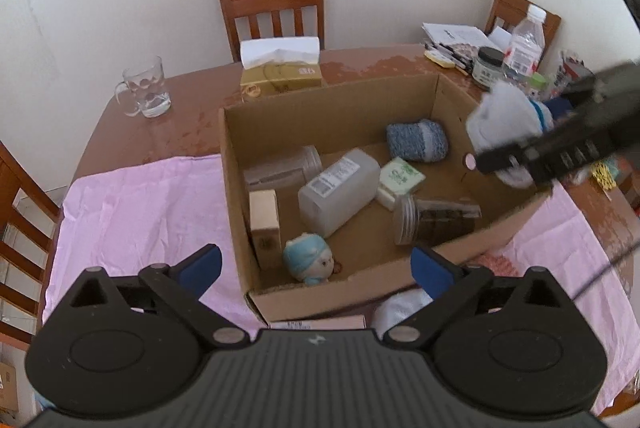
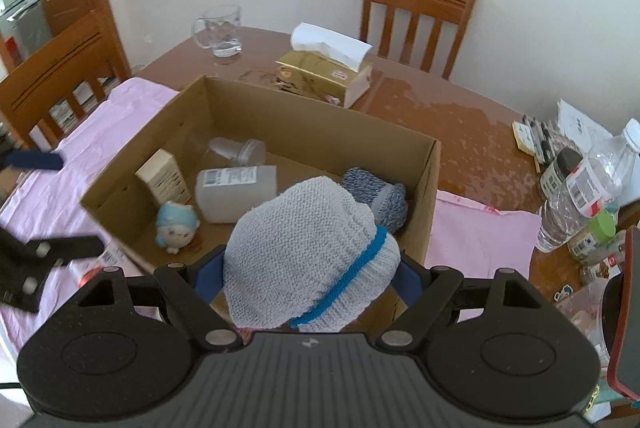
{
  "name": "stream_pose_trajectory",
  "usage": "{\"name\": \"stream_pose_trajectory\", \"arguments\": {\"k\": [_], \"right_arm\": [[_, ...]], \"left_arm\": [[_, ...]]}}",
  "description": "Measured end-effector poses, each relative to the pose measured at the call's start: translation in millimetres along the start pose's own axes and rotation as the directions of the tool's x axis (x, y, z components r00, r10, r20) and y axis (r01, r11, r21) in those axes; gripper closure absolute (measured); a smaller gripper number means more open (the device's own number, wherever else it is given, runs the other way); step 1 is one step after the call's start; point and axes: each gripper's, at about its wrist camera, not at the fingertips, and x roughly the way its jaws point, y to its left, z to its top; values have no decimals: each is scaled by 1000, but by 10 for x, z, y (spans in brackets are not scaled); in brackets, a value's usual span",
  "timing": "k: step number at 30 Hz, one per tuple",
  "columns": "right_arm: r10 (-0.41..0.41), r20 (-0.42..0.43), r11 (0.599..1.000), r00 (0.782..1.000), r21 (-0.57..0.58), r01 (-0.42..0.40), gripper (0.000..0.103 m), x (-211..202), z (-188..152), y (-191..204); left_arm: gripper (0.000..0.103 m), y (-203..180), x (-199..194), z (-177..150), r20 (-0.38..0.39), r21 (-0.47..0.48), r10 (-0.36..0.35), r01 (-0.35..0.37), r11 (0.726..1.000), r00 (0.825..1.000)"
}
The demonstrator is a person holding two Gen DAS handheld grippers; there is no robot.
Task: Organize objects
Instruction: 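Carry the toy and knit cap into the box and open both tools, then reach left tool to the red-labelled capsule jar while right tool reaches the pink-red knit sock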
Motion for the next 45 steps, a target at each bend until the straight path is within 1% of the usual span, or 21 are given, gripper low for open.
{"name": "stream_pose_trajectory", "arguments": {"k": [5,8,9,10,12,16,19,28,32,35,40,45], "right_arm": [[-30,-27,999,999,33,31,16,146,128,-56],[-46,-25,998,999,41,47,15,206,196,-79],[-51,-22,997,998,48,52,13,224,220,-90],[-59,-21,997,998,56,60,7,242,243,-101],[-92,-7,994,996,63,92,0,253,263,-103],[-128,1,991,992,50,128,0,234,231,-72],[-135,-2,989,991,55,134,0,199,167,-67],[-136,11,984,991,116,134,0,24,-123,-65],[-145,28,979,989,146,139,0,-67,-304,-36],[-150,32,976,988,166,143,0,-109,-455,-28],[-130,11,977,991,172,126,0,-80,-737,-2],[-70,-30,985,997,154,74,0,75,-1002,78]], "left_arm": [[2,-33,1,-72,-5,28,21,-21,999,1000],[2,6,6,-101,-9,1,23,-23,1000,1000],[2,29,13,-113,-13,-15,22,-22,1000,1000],[2,45,15,-124,-14,-26,21,-21,999,1000],[2,70,17,-151,-16,-43,22,-22,999,1000],[2,106,8,-208,-18,-70,27,-28,997,999],[2,119,-3,-250,-11,-72,51,-52,996,999],[2,98,13,-451,-28,-88,108,-110,990,994],[2,98,17,-596,-49,-132,100,-106,986,994],[2,90,33,-714,-75,-153,113,-124,981,991],[2,60,76,-894,-110,-144,109,-124,982,988],[2,49,142,-1014,-137,-144,96,-116,983,986]]}}
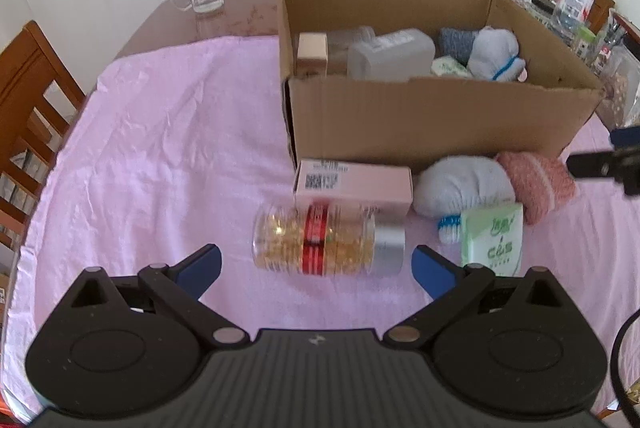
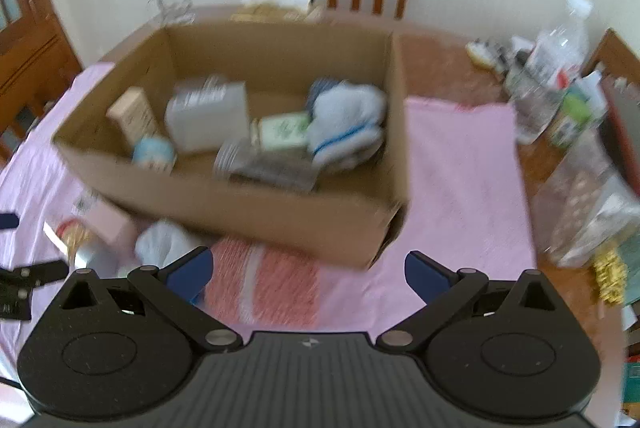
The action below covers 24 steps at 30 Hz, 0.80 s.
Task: Organize objects
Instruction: 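Reach left tool to the red-labelled capsule jar while right tool reaches the pink-red knit sock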
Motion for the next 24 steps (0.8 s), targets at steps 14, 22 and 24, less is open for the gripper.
{"name": "stream_pose_trajectory", "arguments": {"k": [14,22,24], "right_arm": [[15,-125,999,992,-43,-20,0,623,-194,222],[-3,-134,1000,991,-19,0,0,724,-227,109],[-19,-143,1000,990,3,19,0,720,-280,38]], "left_arm": [[2,-7,294,-130,-61,22,-25,27,999,998],[2,11,443,-109,-81,28,-35,37,999,996],[2,7,481,-101,-87,27,-40,43,999,995]]}}
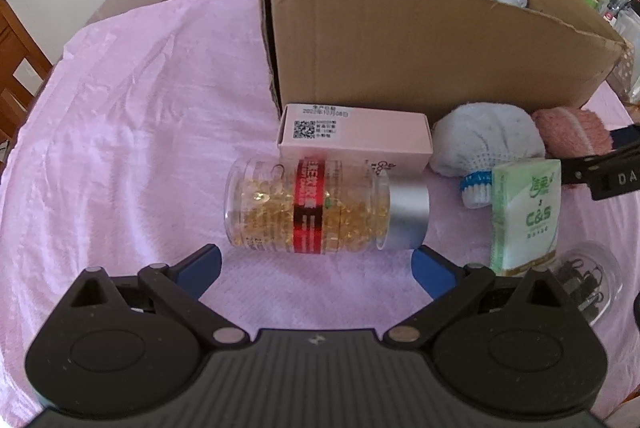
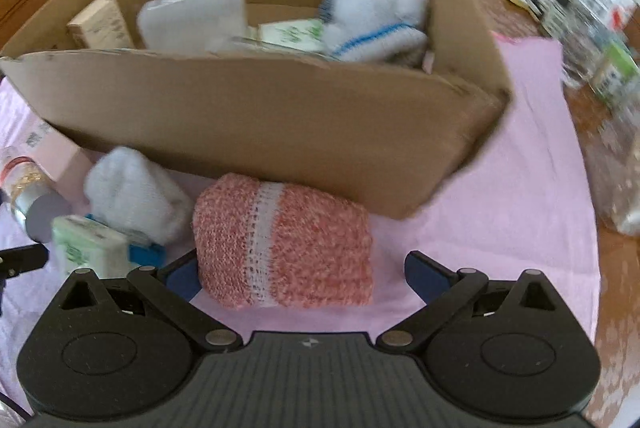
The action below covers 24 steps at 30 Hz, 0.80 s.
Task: Organize objects
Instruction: 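Reach left tool to the red-labelled capsule jar while right tool reaches the pink-red knit sock, then grasp the capsule jar with left tool while right tool grasps the pink-red knit sock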
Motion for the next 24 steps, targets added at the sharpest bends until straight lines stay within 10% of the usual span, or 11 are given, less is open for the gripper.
{"name": "stream_pose_trajectory", "arguments": {"k": [24], "right_arm": [[-34,48,999,998,29,33,0,17,-118,-35]], "left_arm": [[0,-54,159,278,-71,-13,8,-9,1000,997]]}}
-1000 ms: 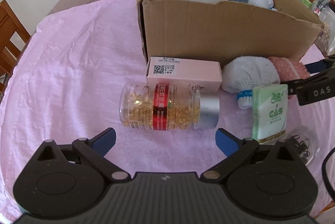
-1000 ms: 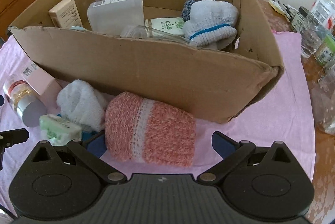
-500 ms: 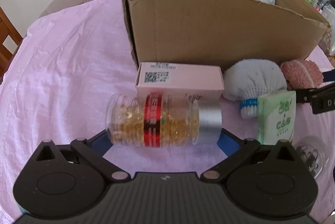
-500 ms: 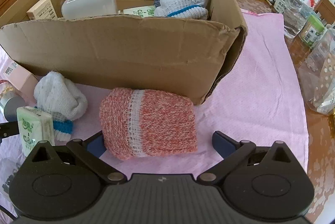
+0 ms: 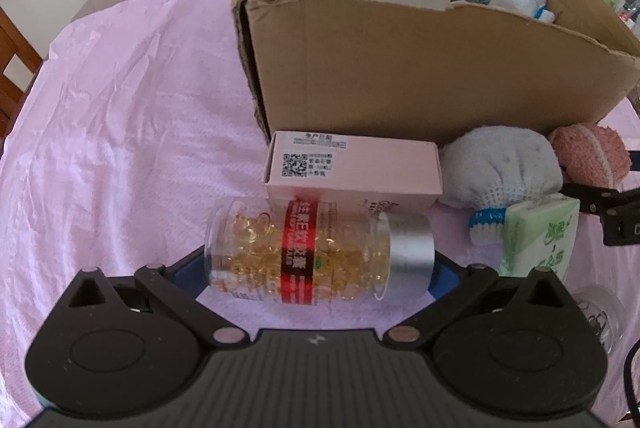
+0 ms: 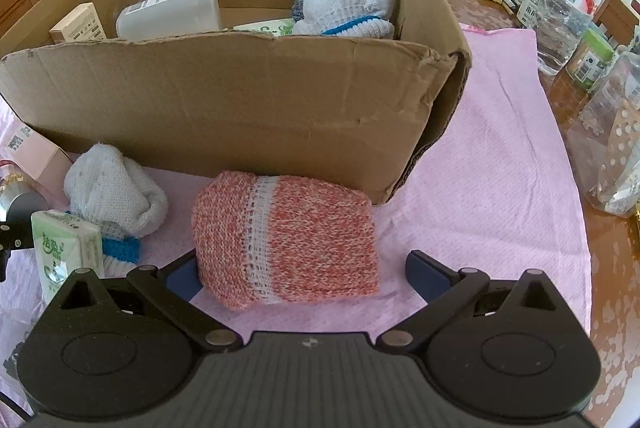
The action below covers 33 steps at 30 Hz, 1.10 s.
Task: Organize objects
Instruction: 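Grasp the capsule jar with left tool while right tool grasps the pink-red knit sock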
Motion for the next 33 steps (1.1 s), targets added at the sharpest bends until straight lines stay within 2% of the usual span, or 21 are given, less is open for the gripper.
{"name": "stream_pose_trajectory", "arguments": {"k": [5,9,11,30,33], "right_arm": [[0,9,1000,1000,-2,0,0,-8,1,3],[0,8,1000,1000,-1,0,0,-12,9,9],[0,7,1000,1000,-2,0,0,-13,12,11],[26,-27,999,999,-44,-27,0,64,161,140],[31,-20,998,999,-49,-32,5,34,139,138]], "left_arm": [[0,-5,4,35,-27,-23,20,-21,1000,999],[4,-63,-49,-11,-6,19,52,-52,998,999],[7,-76,-69,-29,-3,26,45,-45,999,999],[8,38,-106,-16,6,-3,33,-33,999,999],[8,64,-110,-11,10,-7,28,-28,1000,1000]]}}
